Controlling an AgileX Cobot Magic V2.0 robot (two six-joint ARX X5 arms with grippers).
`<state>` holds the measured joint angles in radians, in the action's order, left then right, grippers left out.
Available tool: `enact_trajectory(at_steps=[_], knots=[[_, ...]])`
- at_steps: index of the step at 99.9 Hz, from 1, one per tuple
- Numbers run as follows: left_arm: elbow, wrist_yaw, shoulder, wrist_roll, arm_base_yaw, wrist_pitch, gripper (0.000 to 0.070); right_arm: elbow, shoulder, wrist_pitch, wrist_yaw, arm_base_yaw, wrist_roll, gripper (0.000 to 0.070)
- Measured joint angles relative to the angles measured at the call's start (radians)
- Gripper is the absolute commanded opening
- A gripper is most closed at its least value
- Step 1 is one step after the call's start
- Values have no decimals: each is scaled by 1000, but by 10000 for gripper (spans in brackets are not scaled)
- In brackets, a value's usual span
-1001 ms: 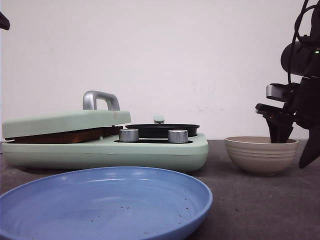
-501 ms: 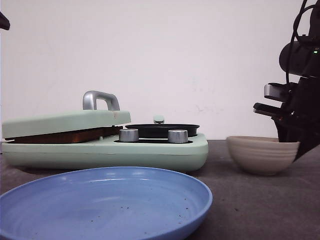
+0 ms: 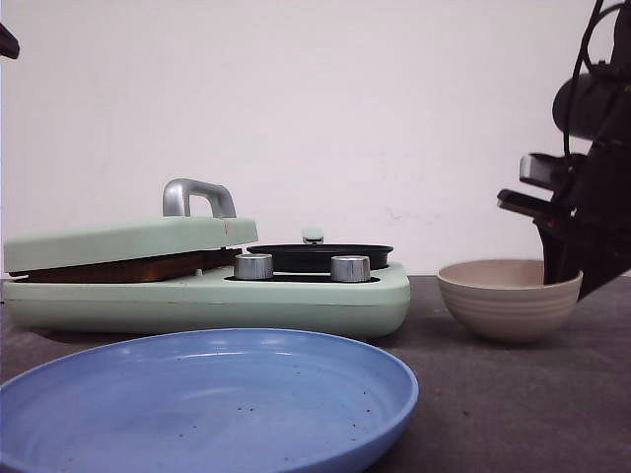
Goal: Make breakfast with bread and shrimp
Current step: 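Lift the beige bowl with the right gripper toward the grill pan, then tilt the bowl over the black grill pan to pour the shrimp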
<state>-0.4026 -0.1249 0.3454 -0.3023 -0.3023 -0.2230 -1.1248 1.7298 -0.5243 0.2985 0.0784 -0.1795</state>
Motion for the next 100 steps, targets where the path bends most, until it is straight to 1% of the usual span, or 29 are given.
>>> enact_trajectory(at_steps=[21, 42, 52, 62, 76, 88, 100], knots=[[0, 0, 0, 0, 0, 0, 364, 0, -101, 99, 70, 4, -17, 3], [0, 0, 0, 0, 0, 0, 364, -24, -142, 227, 72, 51, -57, 3], [0, 0, 0, 0, 0, 0, 364, -52, -142, 285, 54, 89, -61, 3], [0, 0, 0, 0, 0, -1, 364, -62, -142, 374, -6, 138, -61, 3], [0, 0, 0, 0, 0, -2, 364, -62, -142, 502, -128, 205, -41, 3], [0, 0, 0, 0, 0, -3, 364, -62, -140, 623, -227, 257, 29, 3], [0, 0, 0, 0, 0, -3, 364, -64, -111, 753, -317, 303, 128, 3]])
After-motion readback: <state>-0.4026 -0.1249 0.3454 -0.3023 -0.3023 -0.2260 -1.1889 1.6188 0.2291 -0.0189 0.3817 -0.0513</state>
